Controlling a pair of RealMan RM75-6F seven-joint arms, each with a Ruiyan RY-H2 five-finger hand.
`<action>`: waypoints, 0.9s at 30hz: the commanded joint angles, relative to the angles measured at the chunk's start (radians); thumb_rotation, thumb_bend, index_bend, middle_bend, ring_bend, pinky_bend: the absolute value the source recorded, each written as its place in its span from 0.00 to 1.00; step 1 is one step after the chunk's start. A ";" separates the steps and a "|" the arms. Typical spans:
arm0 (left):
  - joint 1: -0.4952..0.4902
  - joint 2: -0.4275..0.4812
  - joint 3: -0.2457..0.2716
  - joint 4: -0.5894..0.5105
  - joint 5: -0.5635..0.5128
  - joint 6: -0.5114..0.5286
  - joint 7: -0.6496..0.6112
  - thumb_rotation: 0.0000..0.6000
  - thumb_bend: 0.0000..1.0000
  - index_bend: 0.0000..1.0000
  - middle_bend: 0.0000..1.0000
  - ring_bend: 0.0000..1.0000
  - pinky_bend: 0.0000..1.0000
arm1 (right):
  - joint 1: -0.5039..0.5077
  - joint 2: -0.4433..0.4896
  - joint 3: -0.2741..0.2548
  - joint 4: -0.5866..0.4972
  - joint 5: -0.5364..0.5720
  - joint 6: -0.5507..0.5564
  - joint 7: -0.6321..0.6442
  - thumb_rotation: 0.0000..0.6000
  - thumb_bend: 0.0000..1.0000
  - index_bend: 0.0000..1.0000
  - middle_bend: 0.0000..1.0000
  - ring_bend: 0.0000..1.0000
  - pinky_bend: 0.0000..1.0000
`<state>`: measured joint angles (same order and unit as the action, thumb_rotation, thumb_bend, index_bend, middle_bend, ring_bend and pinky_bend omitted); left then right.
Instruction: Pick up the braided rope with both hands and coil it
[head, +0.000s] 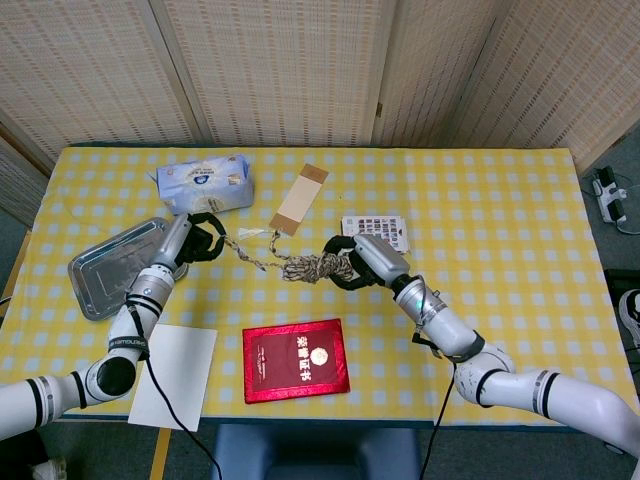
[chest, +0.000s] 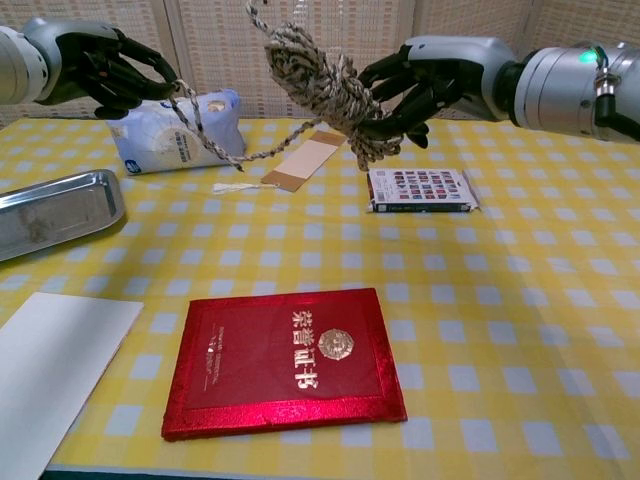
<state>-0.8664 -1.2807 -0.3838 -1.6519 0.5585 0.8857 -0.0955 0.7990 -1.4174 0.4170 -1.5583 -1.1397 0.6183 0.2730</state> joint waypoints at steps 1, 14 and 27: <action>0.003 0.006 -0.013 -0.004 0.022 0.023 0.006 1.00 0.54 0.62 0.97 0.89 0.91 | 0.018 0.011 -0.023 -0.010 -0.009 -0.015 -0.021 1.00 0.64 0.85 0.70 0.81 0.70; 0.024 0.012 -0.077 -0.102 0.161 0.066 -0.057 1.00 0.54 0.62 0.97 0.89 0.91 | 0.153 -0.046 -0.093 -0.033 0.200 0.024 -0.270 1.00 0.64 0.86 0.71 0.82 0.70; 0.048 0.042 -0.093 -0.229 0.300 0.095 -0.088 1.00 0.54 0.62 0.97 0.89 0.91 | 0.313 -0.166 -0.085 0.002 0.646 0.223 -0.512 1.00 0.64 0.88 0.73 0.83 0.73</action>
<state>-0.8207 -1.2424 -0.4773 -1.8740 0.8523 0.9769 -0.1839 1.0703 -1.5473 0.3172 -1.5718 -0.5729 0.7870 -0.1921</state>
